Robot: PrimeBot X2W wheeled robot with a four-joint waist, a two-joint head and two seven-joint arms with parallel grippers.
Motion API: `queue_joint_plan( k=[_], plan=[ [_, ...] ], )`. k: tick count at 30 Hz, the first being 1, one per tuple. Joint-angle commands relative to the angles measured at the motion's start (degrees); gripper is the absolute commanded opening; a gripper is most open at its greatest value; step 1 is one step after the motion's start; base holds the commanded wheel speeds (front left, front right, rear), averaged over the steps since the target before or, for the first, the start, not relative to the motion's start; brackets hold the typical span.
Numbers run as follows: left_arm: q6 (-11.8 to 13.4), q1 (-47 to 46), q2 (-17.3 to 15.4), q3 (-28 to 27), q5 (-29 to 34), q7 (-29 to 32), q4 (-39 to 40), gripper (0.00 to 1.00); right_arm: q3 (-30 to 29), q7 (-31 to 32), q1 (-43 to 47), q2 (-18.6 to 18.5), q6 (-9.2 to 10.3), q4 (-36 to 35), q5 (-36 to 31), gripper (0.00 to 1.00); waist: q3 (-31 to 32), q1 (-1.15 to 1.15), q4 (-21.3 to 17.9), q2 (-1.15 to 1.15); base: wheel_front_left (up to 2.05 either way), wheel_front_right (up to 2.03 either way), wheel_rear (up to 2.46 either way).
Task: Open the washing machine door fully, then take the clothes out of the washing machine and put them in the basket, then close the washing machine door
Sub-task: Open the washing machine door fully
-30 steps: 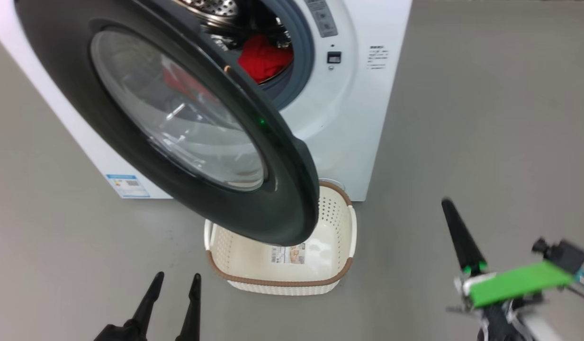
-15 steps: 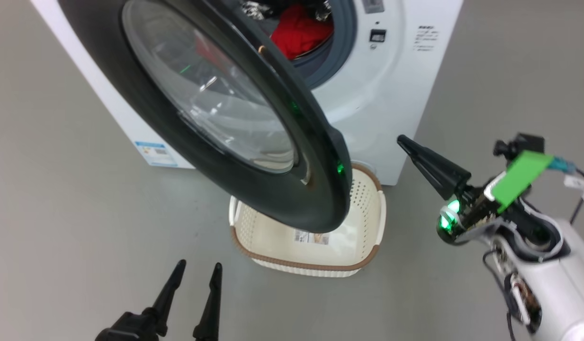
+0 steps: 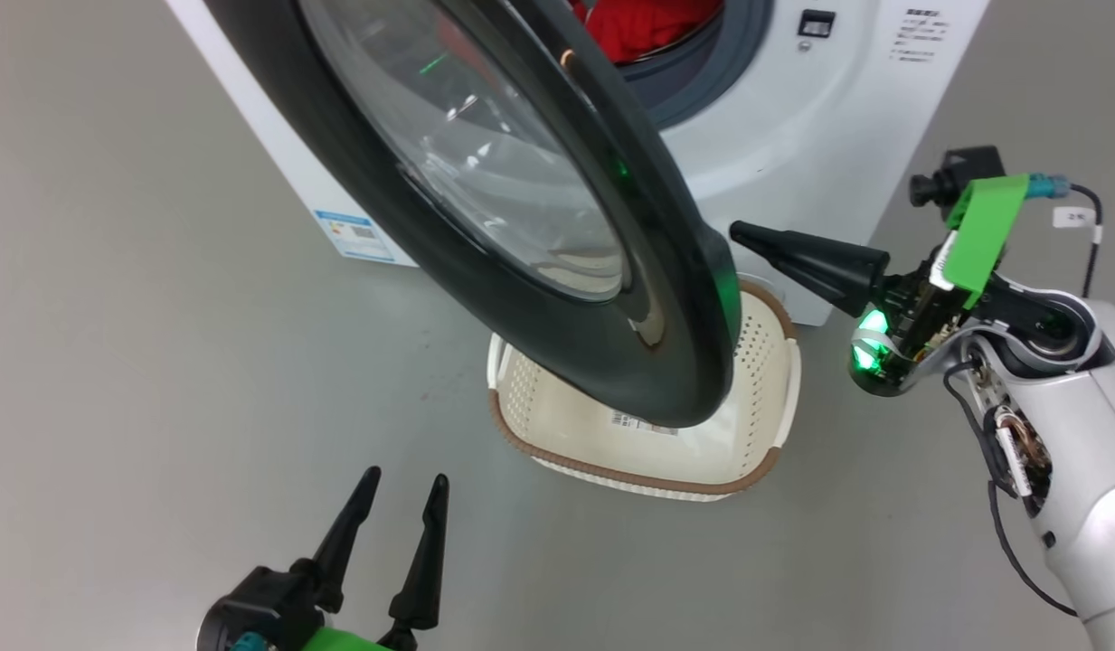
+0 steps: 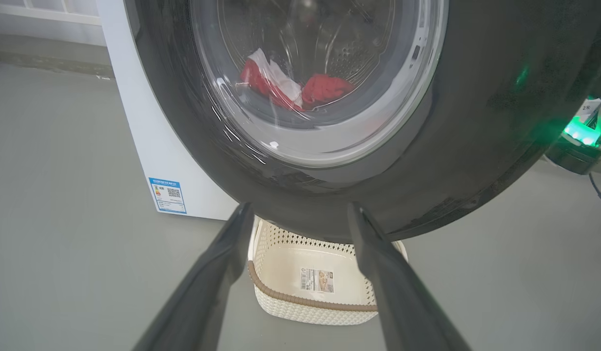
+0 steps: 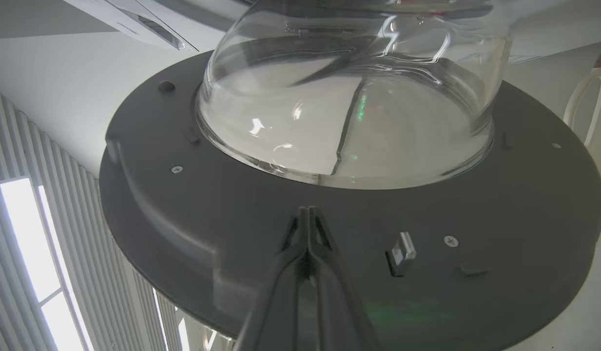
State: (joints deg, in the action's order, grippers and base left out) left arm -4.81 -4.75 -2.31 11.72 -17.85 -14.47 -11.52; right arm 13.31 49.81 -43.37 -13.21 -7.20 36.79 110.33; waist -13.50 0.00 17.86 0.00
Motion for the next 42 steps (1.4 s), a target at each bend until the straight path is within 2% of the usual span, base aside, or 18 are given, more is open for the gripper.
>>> queue_joint_plan(
  k=[1, 20, 35, 42],
  plan=[
    [0.6, -1.3, -0.6, -1.4, -0.4, -0.5, 1.2, 1.0, 0.7, 0.7, -1.4, 0.9, -0.29, -0.8, -0.5, 0.0, -0.4, 0.0, 0.9, 0.0, 0.0, 0.0, 0.0],
    [1.7, 1.4, -0.6, -0.1, -1.7, -0.5, 1.0, 1.0, 4.2, 6.7, 5.0, 6.4, -0.29, -1.7, -4.7, 0.0, 4.3, 0.0, 5.2, 0.0, 0.0, 0.0, 0.0],
    [2.9, 3.8, -0.6, -2.3, -0.6, -0.5, 1.5, 1.0, 3.8, 3.4, 10.5, 10.0, -0.29, -5.9, -7.2, 0.0, 7.9, 0.0, 10.5, 0.0, 0.0, 0.0, 0.0],
    [3.8, 4.6, -0.6, -3.8, -0.6, -0.5, 2.5, 1.0, 7.0, 1.9, 11.5, 10.3, -0.29, -7.5, -4.9, 0.0, 8.4, 0.0, 11.6, 0.0, 0.0, 0.0, 0.0]
  ],
)
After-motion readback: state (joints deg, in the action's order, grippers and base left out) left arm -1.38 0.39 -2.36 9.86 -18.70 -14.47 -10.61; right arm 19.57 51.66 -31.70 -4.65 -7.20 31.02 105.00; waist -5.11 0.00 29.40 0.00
